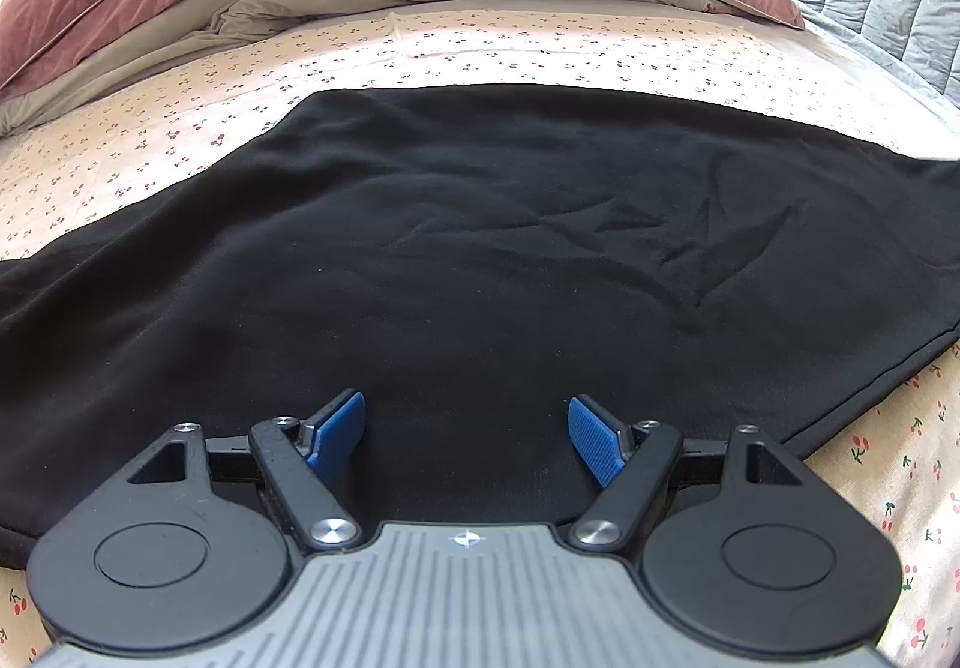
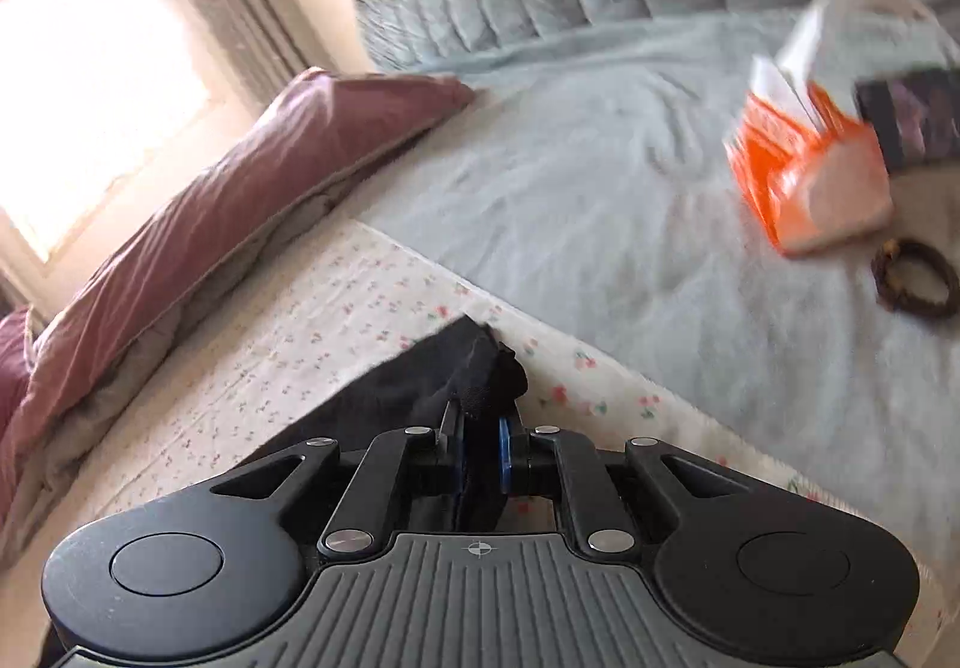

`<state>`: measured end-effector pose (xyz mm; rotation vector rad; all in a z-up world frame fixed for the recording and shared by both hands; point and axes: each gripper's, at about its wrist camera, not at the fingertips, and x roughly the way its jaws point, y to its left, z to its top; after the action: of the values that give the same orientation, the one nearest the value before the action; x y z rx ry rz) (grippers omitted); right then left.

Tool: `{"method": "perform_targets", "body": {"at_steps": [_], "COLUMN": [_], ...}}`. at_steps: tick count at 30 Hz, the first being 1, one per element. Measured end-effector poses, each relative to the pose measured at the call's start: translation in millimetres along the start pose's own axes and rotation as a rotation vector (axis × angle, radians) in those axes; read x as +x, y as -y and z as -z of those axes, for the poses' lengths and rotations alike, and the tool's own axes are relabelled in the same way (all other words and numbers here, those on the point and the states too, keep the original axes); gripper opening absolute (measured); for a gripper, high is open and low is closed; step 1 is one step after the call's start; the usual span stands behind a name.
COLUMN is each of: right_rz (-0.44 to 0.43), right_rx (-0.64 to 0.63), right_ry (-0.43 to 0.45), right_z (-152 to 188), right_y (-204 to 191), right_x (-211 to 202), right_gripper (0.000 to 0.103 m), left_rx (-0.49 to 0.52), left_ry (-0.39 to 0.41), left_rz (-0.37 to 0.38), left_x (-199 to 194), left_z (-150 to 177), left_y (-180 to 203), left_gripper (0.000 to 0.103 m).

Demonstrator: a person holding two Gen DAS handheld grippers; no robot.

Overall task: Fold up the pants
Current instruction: 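Close the right gripper on a trouser corner while the left gripper holds open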

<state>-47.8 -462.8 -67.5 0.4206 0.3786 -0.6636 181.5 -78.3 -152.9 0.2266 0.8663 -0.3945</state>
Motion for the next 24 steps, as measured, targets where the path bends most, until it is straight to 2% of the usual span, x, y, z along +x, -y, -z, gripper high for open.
{"method": "perform_targets", "body": {"at_steps": [2,3,5,7,12,16,19,22,24], "right_rz": [-0.052,-0.08,-0.156,-0.191,-0.228,-0.261,-0.252,-0.233,-0.208], "right_rx": [-0.362,-0.455,-0.585,-0.692,-0.801,-0.778,-0.681,-0.495,-0.318], "right_ry": [0.148,0.15,0.03,-0.074,-0.168,-0.209,-0.232,-0.229,-0.202], "right_z": [17.8,28.1,51.2,75.6,113.8,119.0,108.5,83.1,61.5], "right_y": [-63.0,-82.6,-119.7,-146.7,-178.2,-182.1,-174.3,-155.1,-132.9], "right_x": [-19.2,-19.5,-6.2,9.1,20.2,17.6,18.0,21.9,22.2], "right_gripper": [0.011,0.011,0.011,0.011,0.011,0.011,0.011,0.011,0.011], "left_rx": [0.002,0.0,-0.004,-0.003,-0.001,-0.003,-0.005,-0.007,-0.008], "left_ry": [0.003,0.003,0.002,0.001,0.0,-0.003,-0.004,-0.007,-0.009], "left_rz": [0.0,-0.001,-0.002,-0.003,0.007,0.01,0.006,0.006,0.007], "left_x": [0.5,1.0,1.4,1.0,-0.1,0.2,0.7,0.6,0.7], "left_z": [0.4,0.2,-0.1,-0.1,0.4,-0.4,-0.8,-1.5,-2.0], "left_y": [0.1,0.0,0.8,1.1,-1.0,-1.0,0.0,0.2,0.2], "left_gripper": [0.08,0.08,0.08,0.08,0.08,0.08,0.08,0.08,0.08]}}
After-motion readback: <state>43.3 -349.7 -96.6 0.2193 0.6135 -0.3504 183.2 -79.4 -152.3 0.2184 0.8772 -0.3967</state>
